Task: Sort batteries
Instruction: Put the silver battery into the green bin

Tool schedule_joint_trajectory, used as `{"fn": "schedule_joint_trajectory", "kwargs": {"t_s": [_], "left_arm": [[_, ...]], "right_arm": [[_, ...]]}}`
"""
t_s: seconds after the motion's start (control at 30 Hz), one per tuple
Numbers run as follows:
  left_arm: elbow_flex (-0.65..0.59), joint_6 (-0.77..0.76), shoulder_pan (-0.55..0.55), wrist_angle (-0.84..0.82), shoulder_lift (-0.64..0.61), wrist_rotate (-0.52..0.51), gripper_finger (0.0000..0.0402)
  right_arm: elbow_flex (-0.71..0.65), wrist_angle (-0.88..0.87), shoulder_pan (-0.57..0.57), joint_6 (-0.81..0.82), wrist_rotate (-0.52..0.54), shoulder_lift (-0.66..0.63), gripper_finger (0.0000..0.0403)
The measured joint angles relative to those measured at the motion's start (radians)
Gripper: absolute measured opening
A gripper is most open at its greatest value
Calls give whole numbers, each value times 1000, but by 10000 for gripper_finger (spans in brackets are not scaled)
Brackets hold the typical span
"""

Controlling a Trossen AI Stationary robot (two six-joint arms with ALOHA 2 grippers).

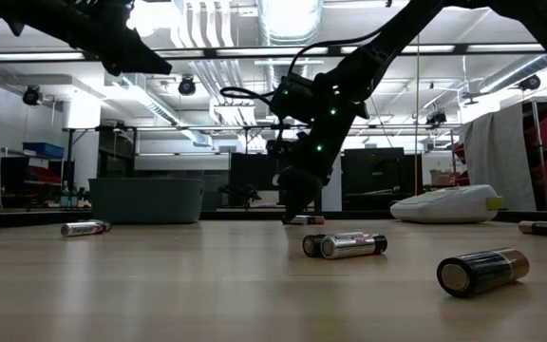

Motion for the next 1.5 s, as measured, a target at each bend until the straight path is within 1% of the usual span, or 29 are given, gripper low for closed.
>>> {"fn": "schedule_joint_trajectory", "kwargs": {"t_s": [0.33,0.5,1.03,1.1,1.2,1.33,1.5], "left_arm": [[0,7,0,-4,4,0,75],[0,7,0,-4,5,0,75],[0,7,0,-5,5,0,75],[0,7,0,-5,5,0,75],[0,7,0,-6,5,0,75],[0,7,0,-6,5,0,75],[0,7,0,-11,5,0,75]], "right_arm": [[0,-3,0,8,-9,1,176],[0,-3,0,22,-34,1,176],[0,-2,0,53,-37,1,176],[0,-2,0,55,-54,1,176],[0,-1,0,65,-116,1,176],[2,-7,2,90,-128,-1,176],[46,-31,6,93,-133,-5,176]]}}
